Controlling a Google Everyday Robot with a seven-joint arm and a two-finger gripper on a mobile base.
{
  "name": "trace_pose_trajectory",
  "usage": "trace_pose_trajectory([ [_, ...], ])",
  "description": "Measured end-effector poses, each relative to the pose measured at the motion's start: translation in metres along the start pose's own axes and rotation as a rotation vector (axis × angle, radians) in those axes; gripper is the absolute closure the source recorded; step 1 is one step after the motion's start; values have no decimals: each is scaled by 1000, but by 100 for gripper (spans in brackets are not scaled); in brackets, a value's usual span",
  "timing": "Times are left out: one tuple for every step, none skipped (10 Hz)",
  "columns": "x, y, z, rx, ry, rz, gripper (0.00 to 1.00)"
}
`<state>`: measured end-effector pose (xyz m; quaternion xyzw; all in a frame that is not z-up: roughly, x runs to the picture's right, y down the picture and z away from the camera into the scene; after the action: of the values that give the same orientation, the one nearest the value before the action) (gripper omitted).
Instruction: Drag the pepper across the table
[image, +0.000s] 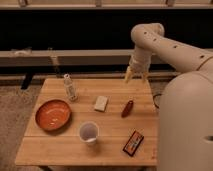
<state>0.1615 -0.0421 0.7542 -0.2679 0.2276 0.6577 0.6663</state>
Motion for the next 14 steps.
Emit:
trace_pose_trajectory([
  [0,0,0,0,0,0,35],
  [0,0,0,0,0,0,35],
  [0,0,0,0,0,0,35],
  [0,0,0,0,0,0,35],
  [0,0,0,0,0,0,35],
  [0,0,0,0,0,0,35],
  [0,0,0,0,0,0,35],
  [0,0,0,0,0,0,35],
  [0,0,0,0,0,0,35],
  [0,0,0,0,0,0,35],
  [0,0,0,1,0,0,35],
  [0,0,1,4,-4,9,35],
  [-8,-1,6,7,-31,24,35],
  [-15,-2,16,12,-44,37,35],
])
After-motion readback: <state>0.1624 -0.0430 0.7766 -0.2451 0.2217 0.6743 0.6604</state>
